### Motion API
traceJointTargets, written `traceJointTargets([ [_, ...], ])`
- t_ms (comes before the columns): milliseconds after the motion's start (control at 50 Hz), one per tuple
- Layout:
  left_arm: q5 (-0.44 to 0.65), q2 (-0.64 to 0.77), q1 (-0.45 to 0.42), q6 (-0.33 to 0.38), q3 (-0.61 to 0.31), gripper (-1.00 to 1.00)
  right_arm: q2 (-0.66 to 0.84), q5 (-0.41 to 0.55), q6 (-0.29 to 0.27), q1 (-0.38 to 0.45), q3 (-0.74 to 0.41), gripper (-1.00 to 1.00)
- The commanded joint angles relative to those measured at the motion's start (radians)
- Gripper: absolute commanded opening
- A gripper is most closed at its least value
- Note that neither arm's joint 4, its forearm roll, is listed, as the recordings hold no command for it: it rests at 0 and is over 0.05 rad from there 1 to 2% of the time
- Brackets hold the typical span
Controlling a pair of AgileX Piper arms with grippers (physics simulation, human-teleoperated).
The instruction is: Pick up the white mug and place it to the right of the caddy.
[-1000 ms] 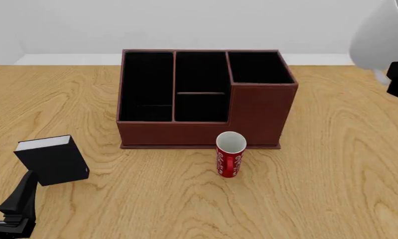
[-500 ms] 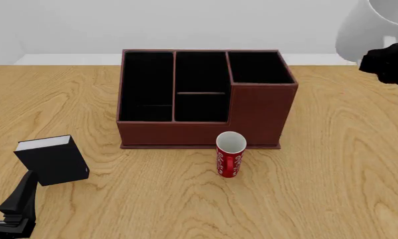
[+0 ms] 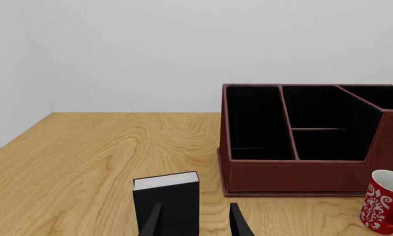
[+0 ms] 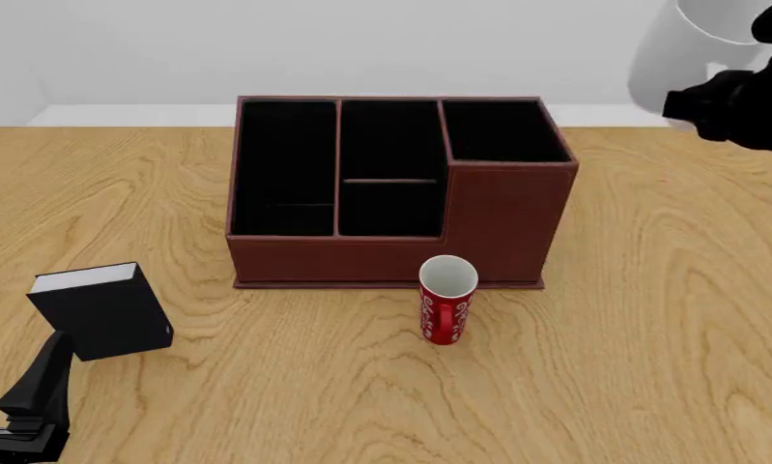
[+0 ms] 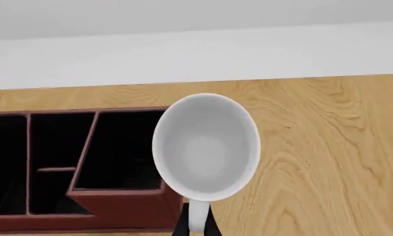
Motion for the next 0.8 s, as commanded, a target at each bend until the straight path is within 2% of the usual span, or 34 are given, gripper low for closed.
traceJointTargets([
  [20,0.000,0.000,0.000,0.000,0.000,1.00,0.067,-0.013,0.008,-0.009,-0.024,-1.00],
  [800,0.000,0.000,0.000,0.000,0.000,1.00,0.194,-0.050,0.008,-0.052,-0.021,-1.00],
])
